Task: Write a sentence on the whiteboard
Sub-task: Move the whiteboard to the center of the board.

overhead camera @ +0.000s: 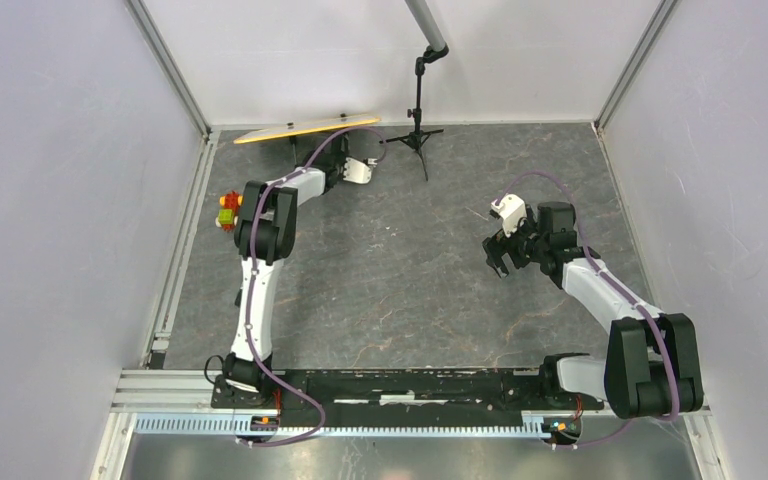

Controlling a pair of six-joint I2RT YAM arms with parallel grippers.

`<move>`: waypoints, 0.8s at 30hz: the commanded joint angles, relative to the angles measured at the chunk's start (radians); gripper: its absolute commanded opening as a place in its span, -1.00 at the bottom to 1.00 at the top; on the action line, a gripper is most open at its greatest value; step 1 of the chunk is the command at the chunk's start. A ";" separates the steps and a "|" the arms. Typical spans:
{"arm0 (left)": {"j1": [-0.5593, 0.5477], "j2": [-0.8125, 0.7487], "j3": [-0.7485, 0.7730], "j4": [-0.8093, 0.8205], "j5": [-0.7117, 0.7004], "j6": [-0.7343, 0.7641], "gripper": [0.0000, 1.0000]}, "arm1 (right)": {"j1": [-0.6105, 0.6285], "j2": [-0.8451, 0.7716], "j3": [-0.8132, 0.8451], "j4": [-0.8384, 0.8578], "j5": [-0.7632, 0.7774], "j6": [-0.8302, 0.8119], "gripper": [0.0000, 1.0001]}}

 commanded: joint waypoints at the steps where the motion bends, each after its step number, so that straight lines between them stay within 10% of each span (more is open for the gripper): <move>1: 0.012 0.021 0.021 -0.102 0.054 0.014 -0.95 | -0.002 0.003 0.018 0.013 0.003 -0.013 0.95; 24: -0.004 -0.174 -0.309 -0.208 0.150 0.000 -0.95 | -0.002 -0.007 0.018 0.009 -0.023 -0.013 0.95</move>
